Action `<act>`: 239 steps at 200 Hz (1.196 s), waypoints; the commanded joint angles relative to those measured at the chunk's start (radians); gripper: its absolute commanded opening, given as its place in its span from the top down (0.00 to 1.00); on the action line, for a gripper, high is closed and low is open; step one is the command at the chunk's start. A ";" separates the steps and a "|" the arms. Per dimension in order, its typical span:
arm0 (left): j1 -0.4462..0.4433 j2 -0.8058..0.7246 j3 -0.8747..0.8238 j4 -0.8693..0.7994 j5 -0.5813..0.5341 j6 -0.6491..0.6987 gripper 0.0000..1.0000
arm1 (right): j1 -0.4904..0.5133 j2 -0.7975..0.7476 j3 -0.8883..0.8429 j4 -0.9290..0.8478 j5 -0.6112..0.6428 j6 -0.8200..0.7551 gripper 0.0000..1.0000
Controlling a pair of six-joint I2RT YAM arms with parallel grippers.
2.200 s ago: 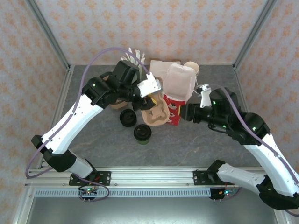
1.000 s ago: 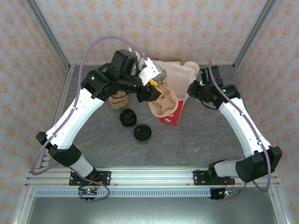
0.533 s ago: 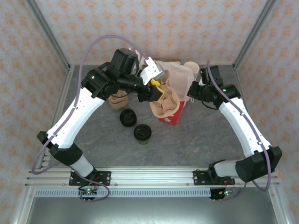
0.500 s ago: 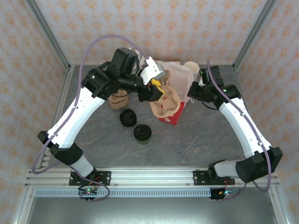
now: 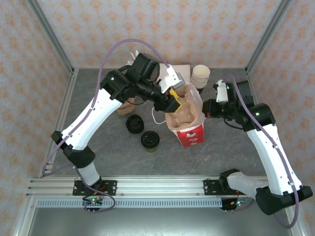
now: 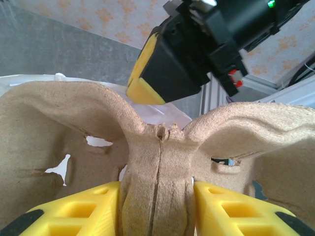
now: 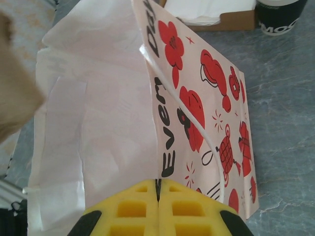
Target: Pack the takeout coffee
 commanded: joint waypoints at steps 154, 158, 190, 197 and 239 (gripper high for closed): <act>-0.003 0.162 -0.009 -0.153 0.016 0.123 0.60 | -0.004 -0.036 -0.132 -0.016 -0.169 -0.116 1.00; -0.003 0.163 -0.008 -0.155 0.010 0.130 0.60 | -0.004 -0.036 -0.132 -0.018 -0.166 -0.118 1.00; 0.011 0.199 0.007 -0.164 0.013 0.153 0.60 | -0.004 -0.036 -0.137 -0.020 -0.169 -0.129 1.00; 0.013 0.206 0.015 -0.170 0.015 0.158 0.60 | -0.004 -0.036 -0.139 -0.020 -0.170 -0.131 1.00; 0.015 0.225 -0.005 -0.151 0.012 0.160 0.60 | -0.003 -0.035 -0.144 -0.017 -0.177 -0.132 1.00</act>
